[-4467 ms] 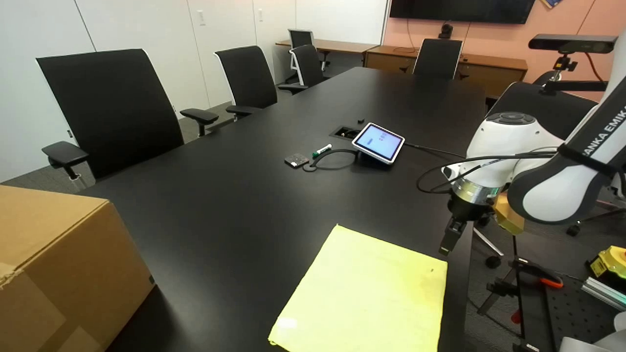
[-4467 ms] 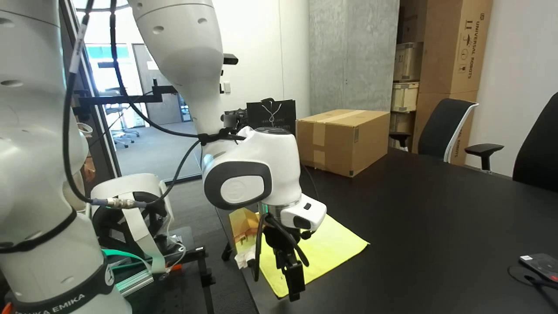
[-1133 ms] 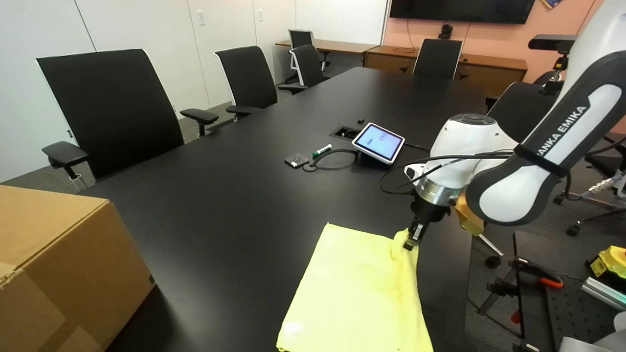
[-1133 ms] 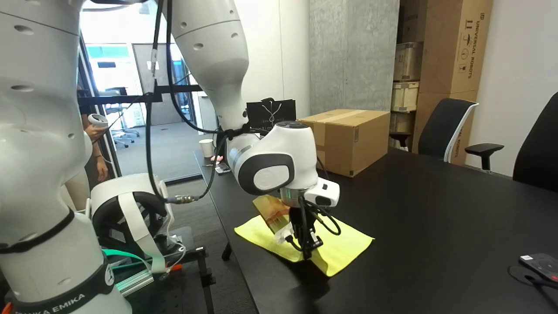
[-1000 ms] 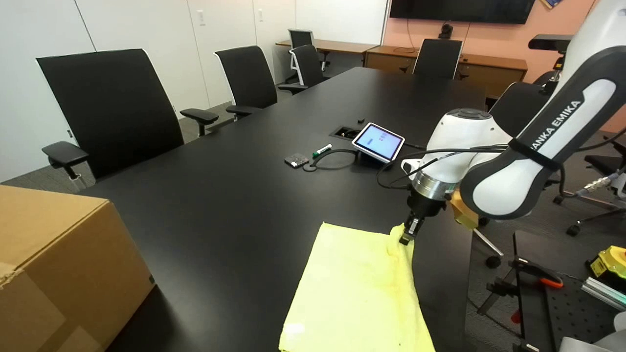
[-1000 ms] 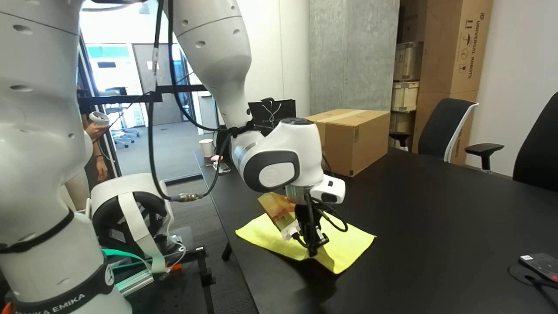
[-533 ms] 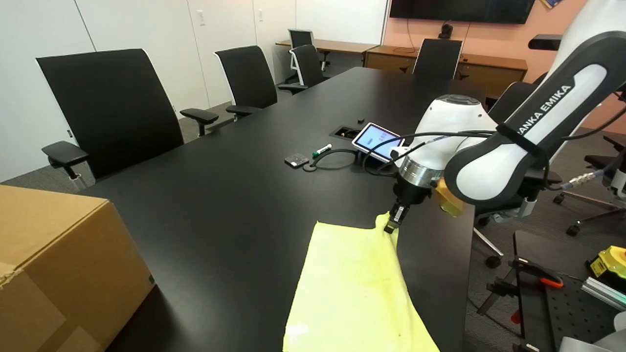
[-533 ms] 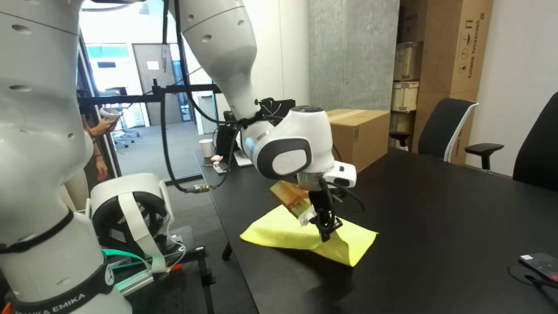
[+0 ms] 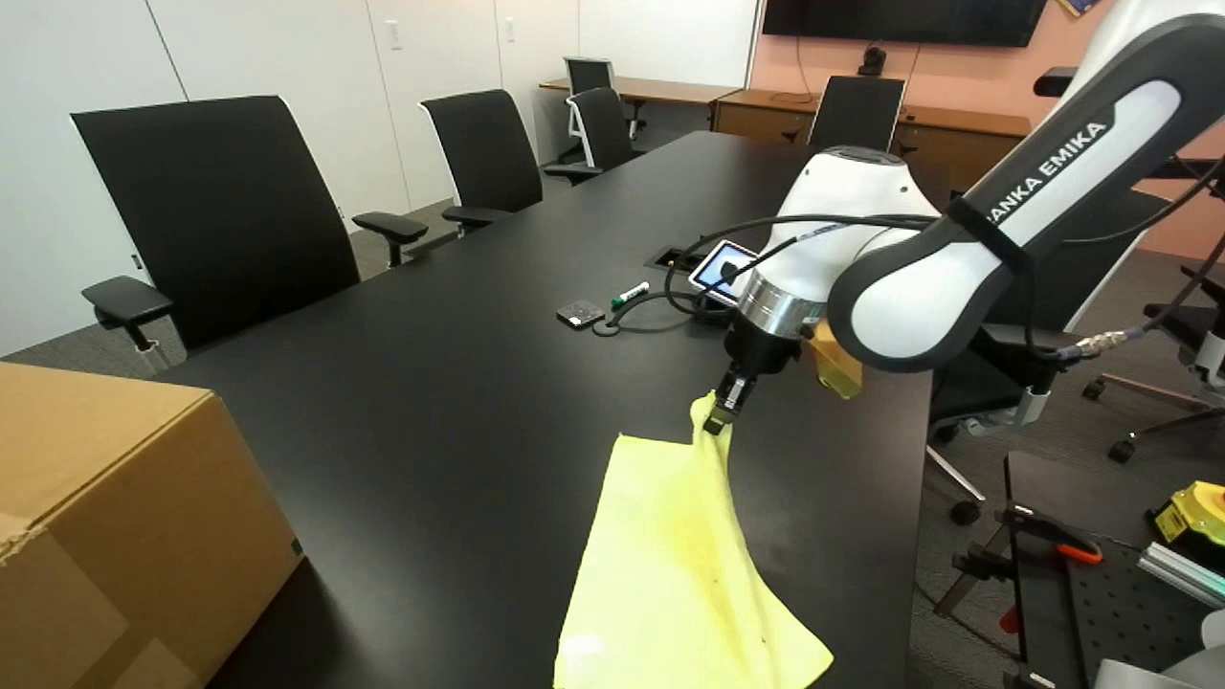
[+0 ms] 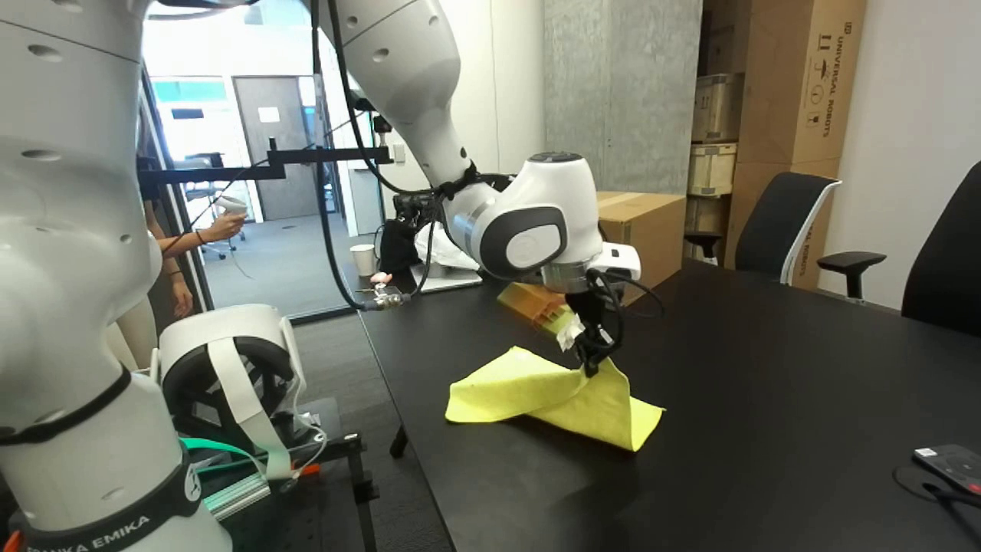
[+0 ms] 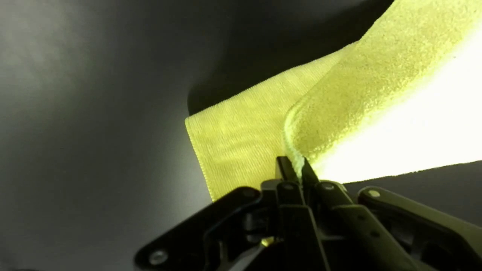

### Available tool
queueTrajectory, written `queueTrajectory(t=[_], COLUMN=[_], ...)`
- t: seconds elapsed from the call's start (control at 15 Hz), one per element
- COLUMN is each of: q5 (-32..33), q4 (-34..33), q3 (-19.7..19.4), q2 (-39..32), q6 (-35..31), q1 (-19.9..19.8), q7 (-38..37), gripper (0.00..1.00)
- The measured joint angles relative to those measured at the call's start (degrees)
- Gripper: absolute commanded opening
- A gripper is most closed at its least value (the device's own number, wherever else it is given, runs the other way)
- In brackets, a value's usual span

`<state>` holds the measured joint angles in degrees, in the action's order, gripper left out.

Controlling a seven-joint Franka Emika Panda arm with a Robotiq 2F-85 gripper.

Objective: Fold the cloth on the table

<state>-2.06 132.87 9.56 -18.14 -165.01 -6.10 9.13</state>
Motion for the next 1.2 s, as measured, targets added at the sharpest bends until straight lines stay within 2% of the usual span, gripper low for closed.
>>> queueTrajectory(t=[0.33,0.6,0.67,0.73,0.8,1.2], q5=[2.1,2.7,2.7,2.7,2.7,4.3], q4=[-8.7,-16.2,-17.9,-19.4,-20.8,-24.3], q3=[-3.4,-4.5,-4.5,-4.6,-4.7,-6.3], q2=[-5.3,-11.6,-13.0,-14.1,-15.1,-16.3], q6=[2.6,3.8,4.0,4.1,4.2,6.7], q1=[4.1,6.0,6.3,6.7,7.1,9.6], q7=[-0.6,-1.1,-1.2,-1.5,-1.8,-3.2], gripper=[0.06,0.07,0.33,0.35,0.4,0.84])
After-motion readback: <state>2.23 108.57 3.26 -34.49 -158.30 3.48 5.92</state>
